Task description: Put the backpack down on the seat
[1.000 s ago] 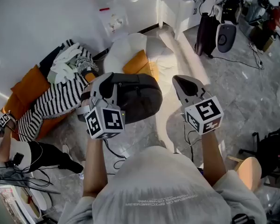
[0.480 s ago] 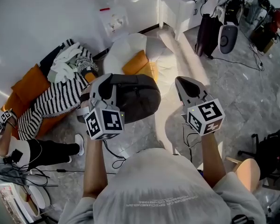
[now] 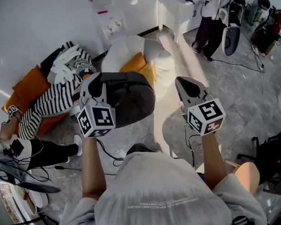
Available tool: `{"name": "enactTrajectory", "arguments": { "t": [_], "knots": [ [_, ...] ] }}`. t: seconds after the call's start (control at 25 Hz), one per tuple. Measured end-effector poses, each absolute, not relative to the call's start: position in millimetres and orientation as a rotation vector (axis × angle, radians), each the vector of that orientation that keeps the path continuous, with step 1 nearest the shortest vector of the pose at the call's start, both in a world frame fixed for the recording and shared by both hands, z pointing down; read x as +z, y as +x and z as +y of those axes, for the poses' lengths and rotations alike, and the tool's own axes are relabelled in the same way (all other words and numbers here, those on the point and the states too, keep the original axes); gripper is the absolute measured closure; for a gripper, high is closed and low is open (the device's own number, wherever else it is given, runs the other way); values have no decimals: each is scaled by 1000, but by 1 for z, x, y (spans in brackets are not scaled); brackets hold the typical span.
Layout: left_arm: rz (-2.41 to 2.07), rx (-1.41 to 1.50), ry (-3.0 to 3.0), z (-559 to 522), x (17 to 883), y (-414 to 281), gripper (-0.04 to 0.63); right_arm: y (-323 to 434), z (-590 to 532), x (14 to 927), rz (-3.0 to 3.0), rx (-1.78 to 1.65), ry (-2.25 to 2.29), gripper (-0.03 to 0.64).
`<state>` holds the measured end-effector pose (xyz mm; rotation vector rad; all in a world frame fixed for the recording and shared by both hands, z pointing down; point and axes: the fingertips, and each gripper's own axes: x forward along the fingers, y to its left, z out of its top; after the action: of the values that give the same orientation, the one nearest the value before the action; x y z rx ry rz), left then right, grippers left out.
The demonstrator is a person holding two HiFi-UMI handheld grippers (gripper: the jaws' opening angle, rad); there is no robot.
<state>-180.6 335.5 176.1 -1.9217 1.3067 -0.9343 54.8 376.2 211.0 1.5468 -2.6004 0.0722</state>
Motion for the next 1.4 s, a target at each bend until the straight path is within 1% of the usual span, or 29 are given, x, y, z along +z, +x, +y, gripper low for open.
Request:
{"name": "enactTrajectory", "arguments": {
  "t": [0.44, 0.92, 1.16, 1.4],
  "knots": [
    [1318, -907, -1931, 327, 176, -162, 555, 77, 366, 211, -2580, 65, 1570, 615],
    [1284, -922, -1947, 301, 186, -145, 555, 104, 346, 233, -2545, 137, 1607, 615],
    [1300, -917, -1961, 268, 189, -145, 555, 110, 323, 236, -2522, 149, 1624, 615],
    [1283, -935, -1989, 223, 219, -143, 555, 112, 280, 259, -2487, 177, 1627, 615]
  ]
}}
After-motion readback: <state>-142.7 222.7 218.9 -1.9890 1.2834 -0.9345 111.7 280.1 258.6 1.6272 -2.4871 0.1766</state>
